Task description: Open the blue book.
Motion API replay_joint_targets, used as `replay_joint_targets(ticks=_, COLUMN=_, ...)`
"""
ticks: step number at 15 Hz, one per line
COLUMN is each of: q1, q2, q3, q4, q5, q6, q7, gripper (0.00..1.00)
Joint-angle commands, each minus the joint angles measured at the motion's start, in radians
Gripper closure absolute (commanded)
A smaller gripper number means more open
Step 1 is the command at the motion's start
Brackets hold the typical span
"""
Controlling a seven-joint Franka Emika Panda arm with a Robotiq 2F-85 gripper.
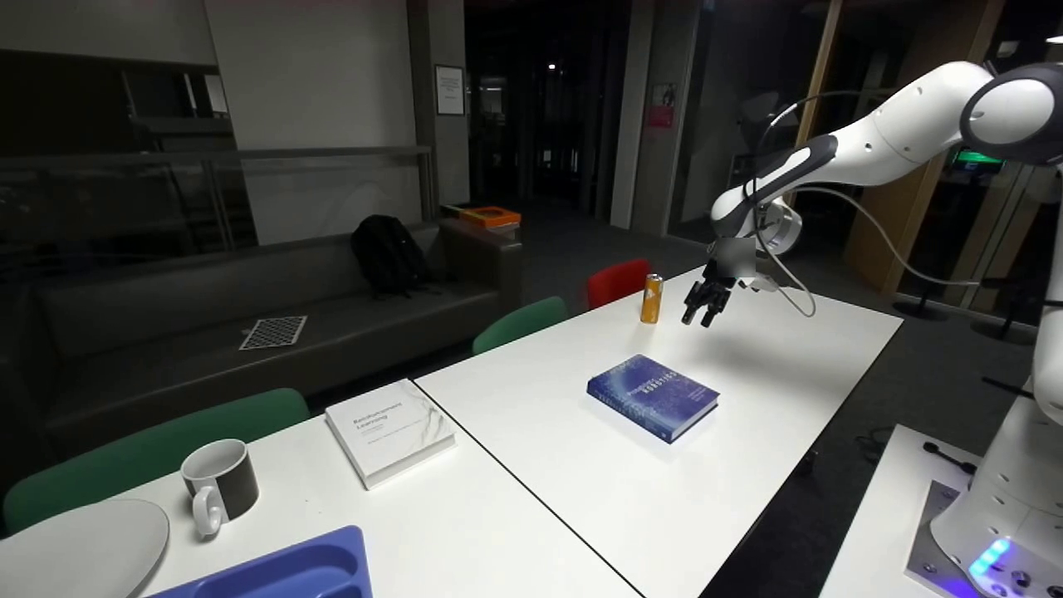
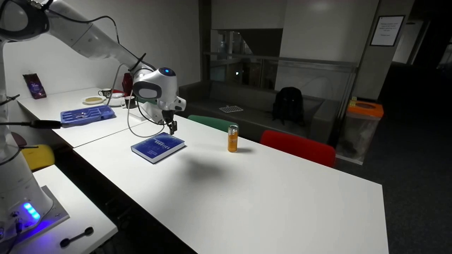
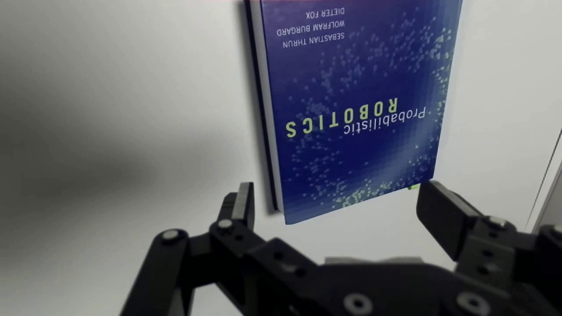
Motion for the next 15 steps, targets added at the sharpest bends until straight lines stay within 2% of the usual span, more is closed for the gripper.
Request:
replay_joint_targets(ticks=1, q1=-0.074, q2=0.077, q3=0.050, q4=0.103, q5=0.052, q6=-0.099, q7=0.004, gripper=0.00)
replay_joint_targets(ticks=4, q1=-0.095, q2=0.109, q3=0.066, q4=0.136, q5=0.053, q6=-0.154, q7=0.011, gripper=0.00)
replay_joint_targets(ticks=5, q1=-0.084, q2=0.086, q3=0.063, q4=0.091, q5=0.025, q6=-0.102, q7=0.007, gripper=0.00)
replay_joint_targets(ticks=11, q1=-0.093, q2=0.096, q3=0.081, q4=0.098, q5=0.014, q6=-0.128, q7=-0.025, gripper=0.00)
replay_joint_targets(ticks=15, q1=-0.094, q2=0.181, q3=0.098, q4=0.156, q5=-0.014, q6=-0.183, q7=-0.013, gripper=0.00)
